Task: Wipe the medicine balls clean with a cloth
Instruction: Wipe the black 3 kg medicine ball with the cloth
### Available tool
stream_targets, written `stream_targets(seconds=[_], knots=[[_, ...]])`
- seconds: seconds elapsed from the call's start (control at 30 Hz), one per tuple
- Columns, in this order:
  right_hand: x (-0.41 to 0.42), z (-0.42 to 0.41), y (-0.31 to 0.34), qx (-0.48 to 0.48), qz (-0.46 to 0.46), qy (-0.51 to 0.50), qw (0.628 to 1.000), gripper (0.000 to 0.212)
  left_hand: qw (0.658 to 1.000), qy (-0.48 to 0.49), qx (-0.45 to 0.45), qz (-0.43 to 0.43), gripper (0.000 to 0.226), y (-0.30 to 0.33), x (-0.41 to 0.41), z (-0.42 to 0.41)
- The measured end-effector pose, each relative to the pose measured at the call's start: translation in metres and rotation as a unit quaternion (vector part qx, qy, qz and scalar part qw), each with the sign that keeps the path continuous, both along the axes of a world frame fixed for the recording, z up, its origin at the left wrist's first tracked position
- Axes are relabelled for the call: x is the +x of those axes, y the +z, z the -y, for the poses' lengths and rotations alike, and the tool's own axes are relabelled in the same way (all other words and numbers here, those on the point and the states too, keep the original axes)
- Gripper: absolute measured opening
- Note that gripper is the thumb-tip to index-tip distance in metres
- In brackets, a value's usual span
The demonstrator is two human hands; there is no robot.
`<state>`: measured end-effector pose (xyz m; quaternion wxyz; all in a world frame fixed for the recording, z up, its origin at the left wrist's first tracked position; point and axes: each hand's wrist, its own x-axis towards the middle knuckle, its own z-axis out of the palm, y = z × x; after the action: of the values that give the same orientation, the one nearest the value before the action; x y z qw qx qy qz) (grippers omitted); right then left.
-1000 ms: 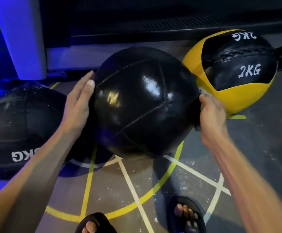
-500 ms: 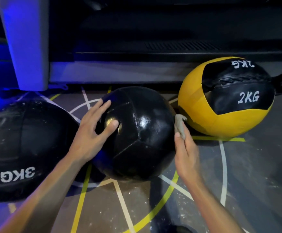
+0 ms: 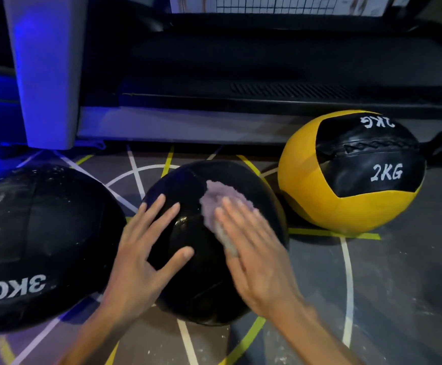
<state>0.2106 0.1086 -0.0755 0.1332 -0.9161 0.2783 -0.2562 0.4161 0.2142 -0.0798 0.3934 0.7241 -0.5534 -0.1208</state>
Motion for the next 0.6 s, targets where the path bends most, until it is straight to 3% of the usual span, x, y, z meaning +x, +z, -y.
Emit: stream_targets(seconds=[0.1, 0.2, 0.23, 0.27, 0.33, 0.4, 0.47, 0.53, 0.6], knots=[[-0.021, 0.034, -0.018, 0.181, 0.152, -0.147, 0.96, 0.047, 1.0, 0.01, -0.003, -0.01, 0.072, -0.003, 0.003, -0.008], [-0.03, 0.057, -0.027, 0.396, 0.215, -0.295, 0.843, 0.042, 1.0, 0.013, -0.007, -0.021, 0.072, -0.003, -0.001, -0.014], [-0.027, 0.051, -0.021, 0.419, 0.222, -0.3, 0.828, 0.042, 1.0, 0.014, -0.011, -0.026, 0.071, -0.003, -0.003, -0.017], [-0.021, 0.039, -0.012, 0.398, 0.227, -0.279, 0.844, 0.044, 0.999, 0.013, -0.015, -0.033, 0.071, -0.002, -0.004, -0.019], [-0.002, 0.002, 0.011, 0.285, 0.203, -0.158, 0.923, 0.048, 0.999, 0.02, -0.019, -0.035, 0.069, -0.004, 0.0, -0.023], [0.007, -0.031, 0.017, 0.148, 0.108, -0.03, 0.983, 0.049, 0.999, 0.023, -0.021, -0.018, 0.067, -0.007, 0.003, -0.033], [0.003, -0.037, 0.011, 0.067, 0.058, 0.012, 0.996, 0.053, 0.999, 0.034, -0.028, -0.028, 0.062, -0.001, 0.004, -0.037], [0.0, -0.038, 0.008, 0.064, 0.04, 0.001, 0.997, 0.057, 0.998, 0.044, -0.027, -0.029, 0.058, 0.008, 0.005, -0.031], [0.003, -0.042, 0.006, 0.043, 0.015, -0.006, 0.999, 0.059, 0.999, 0.043, -0.015, 0.001, 0.068, 0.013, 0.008, -0.022]])
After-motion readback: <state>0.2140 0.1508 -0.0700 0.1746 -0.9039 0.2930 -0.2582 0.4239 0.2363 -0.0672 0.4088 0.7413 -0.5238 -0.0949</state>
